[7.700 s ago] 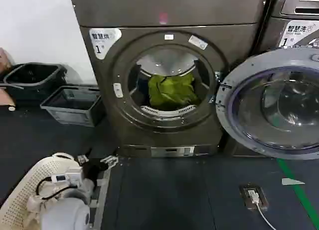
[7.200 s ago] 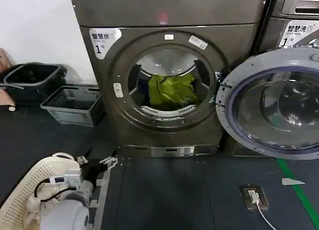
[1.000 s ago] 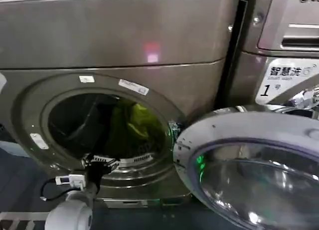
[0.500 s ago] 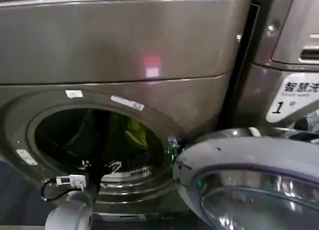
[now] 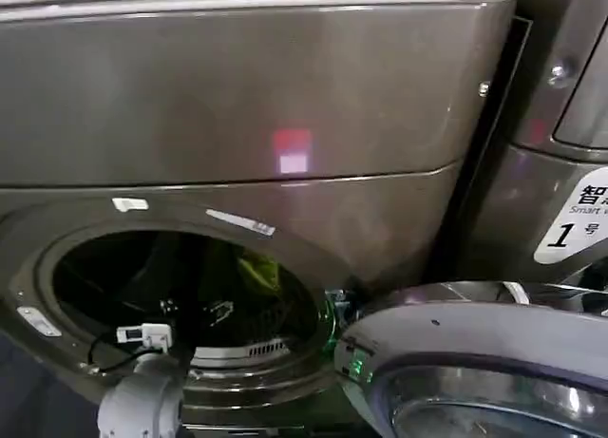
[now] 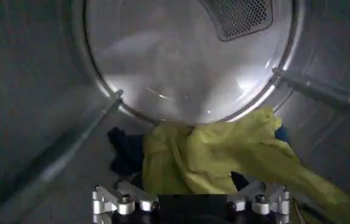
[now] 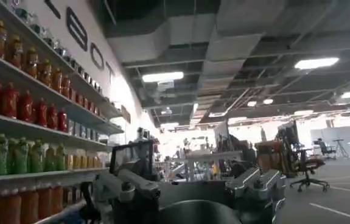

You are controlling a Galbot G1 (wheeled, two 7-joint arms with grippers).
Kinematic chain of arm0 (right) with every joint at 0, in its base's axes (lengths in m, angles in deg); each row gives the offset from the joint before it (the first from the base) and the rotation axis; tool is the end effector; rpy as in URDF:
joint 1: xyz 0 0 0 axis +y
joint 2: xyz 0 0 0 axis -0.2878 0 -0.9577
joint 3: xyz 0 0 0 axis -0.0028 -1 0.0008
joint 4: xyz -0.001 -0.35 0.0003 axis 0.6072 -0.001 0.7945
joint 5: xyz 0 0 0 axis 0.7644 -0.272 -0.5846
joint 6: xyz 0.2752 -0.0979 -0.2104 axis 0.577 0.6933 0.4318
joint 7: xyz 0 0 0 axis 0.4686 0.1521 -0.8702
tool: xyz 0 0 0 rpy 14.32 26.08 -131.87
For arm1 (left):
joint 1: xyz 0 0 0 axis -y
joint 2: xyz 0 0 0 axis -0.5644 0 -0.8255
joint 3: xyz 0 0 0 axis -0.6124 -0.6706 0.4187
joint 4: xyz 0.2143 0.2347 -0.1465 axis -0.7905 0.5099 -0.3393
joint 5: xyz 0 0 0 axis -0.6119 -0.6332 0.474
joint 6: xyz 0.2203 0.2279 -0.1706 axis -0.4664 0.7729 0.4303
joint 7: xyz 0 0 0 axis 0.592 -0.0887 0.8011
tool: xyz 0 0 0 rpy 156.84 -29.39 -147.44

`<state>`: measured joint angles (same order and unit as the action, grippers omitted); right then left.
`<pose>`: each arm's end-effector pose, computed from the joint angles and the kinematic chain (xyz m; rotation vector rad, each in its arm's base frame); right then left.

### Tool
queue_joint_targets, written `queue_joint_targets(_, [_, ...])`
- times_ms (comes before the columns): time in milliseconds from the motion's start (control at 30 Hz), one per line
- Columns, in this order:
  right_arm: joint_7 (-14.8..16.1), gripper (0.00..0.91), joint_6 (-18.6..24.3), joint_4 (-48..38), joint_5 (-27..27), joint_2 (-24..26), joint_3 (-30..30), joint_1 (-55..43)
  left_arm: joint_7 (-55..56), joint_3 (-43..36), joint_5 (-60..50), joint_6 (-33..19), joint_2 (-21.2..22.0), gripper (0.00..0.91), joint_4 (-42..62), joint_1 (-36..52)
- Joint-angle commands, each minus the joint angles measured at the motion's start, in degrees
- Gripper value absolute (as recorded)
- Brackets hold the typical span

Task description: Grasp the clothes from the dryer.

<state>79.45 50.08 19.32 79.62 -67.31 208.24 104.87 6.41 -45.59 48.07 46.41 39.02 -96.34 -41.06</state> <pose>-0.1257 -0.4551 -0.1139 2.0030 1.9863 -0.2872 0.4319 0.0242 -0.2321 -0.0075 -2.6984 -0.1121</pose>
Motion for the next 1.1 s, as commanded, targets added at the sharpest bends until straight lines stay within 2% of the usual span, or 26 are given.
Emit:
queue_joint_targets(33, [0.0,0.907,0.1,0.0,0.0,0.1,0.1,0.1,-1.5,0.4,-5.8,-3.0,1.0,0.907,23.3,16.2])
queue_joint_targets(167, [0.0,0.907,0.1,0.0,-0.1,0.0,0.1,0.0,-1.9,0.3,-5.6,-5.5,1.0,0.907,29.2,19.1])
queue_joint_targets(233, [0.0,0.907,0.1,0.0,-0.1,0.0,0.2,0.1,-4.3,0.5,-5.8,-4.5,1.2,0.907,31.6,20.6])
queue_joint_targets(267, [0.0,0.907,0.1,0.0,-0.1,0.0,0.1,0.0,-6.7,0.4,-10.3,-3.5,1.0,0.907,32.9,21.7])
queue_joint_targets(367, [0.1,0.907,0.2,0.4,-0.1,-0.9,-0.2,0.0,-21.1,0.9,-28.5,-5.5,1.2,0.907,34.8,23.8])
queue_joint_targets(400, [0.1,0.907,0.2,0.6,-0.1,-1.2,-0.4,0.0,-28.8,0.8,-39.9,-8.3,1.1,0.907,34.9,24.3])
queue_joint_targets(433, [0.1,0.907,0.2,0.7,-0.1,-1.4,-0.5,0.0,-34.1,0.8,-46.7,-11.5,1.2,0.907,34.7,24.3])
queue_joint_targets(467, [0.1,0.907,0.2,0.8,-0.1,-1.5,-0.4,0.1,-39.5,1.3,-56.2,-16.5,1.4,0.907,34.0,24.2])
queue_joint_targets(500, [0.2,0.907,0.2,0.8,-0.1,-1.6,-0.4,0.1,-42.9,1.4,-61.0,-19.5,1.3,0.907,33.2,23.9])
queue_joint_targets(533, [0.1,0.907,0.2,0.8,-0.1,-1.7,-0.4,0.1,-49.0,1.4,-65.9,-25.4,0.9,0.907,31.6,23.5])
queue_joint_targets(567, [0.2,0.907,0.3,0.8,-0.1,-1.8,-0.3,0.3,-54.1,1.5,-68.6,-30.4,0.6,0.907,30.2,23.4])
queue_joint_targets(633, [0.2,0.907,0.4,0.8,-0.1,-1.9,-0.4,0.5,-58.1,1.5,-72.0,-36.7,0.5,0.907,30.1,24.3])
queue_joint_targets(733, [0.2,0.907,0.4,0.9,-0.1,-1.9,-0.5,0.4,-60.5,1.4,-80.5,-43.7,0.8,0.907,31.8,25.8])
queue_joint_targets(867, [0.2,0.907,0.5,0.9,-0.1,-2.0,-0.6,0.5,-63.1,1.1,-84.8,-48.6,0.6,0.907,33.4,27.6])
queue_joint_targets(1000, [0.3,0.907,0.7,0.9,-0.1,-2.1,-0.7,0.4,-67.1,0.7,-82.4,-49.9,-0.2,0.907,35.2,28.9])
queue_joint_targets(1100, [0.3,0.907,0.7,0.9,-0.2,-2.1,-1.0,0.3,-69.7,0.0,-80.8,-53.1,-0.9,0.907,37.1,30.0])
